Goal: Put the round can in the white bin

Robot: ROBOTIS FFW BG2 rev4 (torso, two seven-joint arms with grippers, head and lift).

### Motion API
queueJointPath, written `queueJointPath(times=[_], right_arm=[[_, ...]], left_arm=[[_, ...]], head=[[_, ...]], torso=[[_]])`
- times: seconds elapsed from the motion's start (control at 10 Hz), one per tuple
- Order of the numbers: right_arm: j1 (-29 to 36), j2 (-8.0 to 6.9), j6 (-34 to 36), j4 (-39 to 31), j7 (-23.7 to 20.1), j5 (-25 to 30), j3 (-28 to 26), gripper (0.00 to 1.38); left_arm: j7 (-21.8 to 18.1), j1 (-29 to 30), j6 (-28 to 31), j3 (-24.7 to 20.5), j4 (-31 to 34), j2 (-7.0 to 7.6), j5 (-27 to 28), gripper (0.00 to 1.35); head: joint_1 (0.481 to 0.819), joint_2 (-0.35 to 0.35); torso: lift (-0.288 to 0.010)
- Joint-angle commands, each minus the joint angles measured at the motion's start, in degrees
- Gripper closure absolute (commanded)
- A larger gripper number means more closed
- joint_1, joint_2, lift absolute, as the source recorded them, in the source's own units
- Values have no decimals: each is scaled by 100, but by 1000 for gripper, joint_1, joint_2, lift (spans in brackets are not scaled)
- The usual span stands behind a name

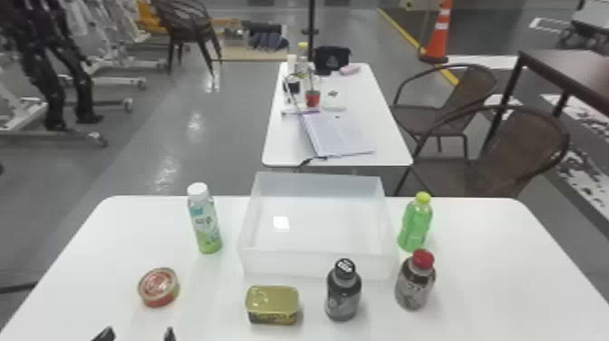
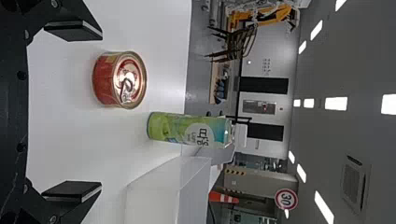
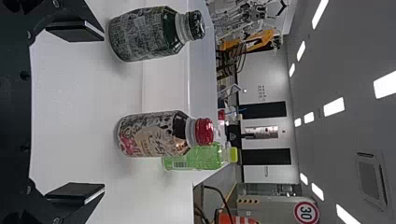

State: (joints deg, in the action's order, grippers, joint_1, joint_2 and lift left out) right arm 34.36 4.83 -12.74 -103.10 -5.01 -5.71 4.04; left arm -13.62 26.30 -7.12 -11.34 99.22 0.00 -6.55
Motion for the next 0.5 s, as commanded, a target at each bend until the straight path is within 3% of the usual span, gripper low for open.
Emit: queueJointPath(times=[0.0,0.4], right_arm=[[0,0,0,0,0,0,0,153],[-9,0,0,9,0,-9,0,153]], left_arm=[[0,-11,-9,9,-17,-15,14,167],[0,-20,0,9,-26,-15,14,167]], head=[[549,0],[549,0]], torso=[[-100],[-100]])
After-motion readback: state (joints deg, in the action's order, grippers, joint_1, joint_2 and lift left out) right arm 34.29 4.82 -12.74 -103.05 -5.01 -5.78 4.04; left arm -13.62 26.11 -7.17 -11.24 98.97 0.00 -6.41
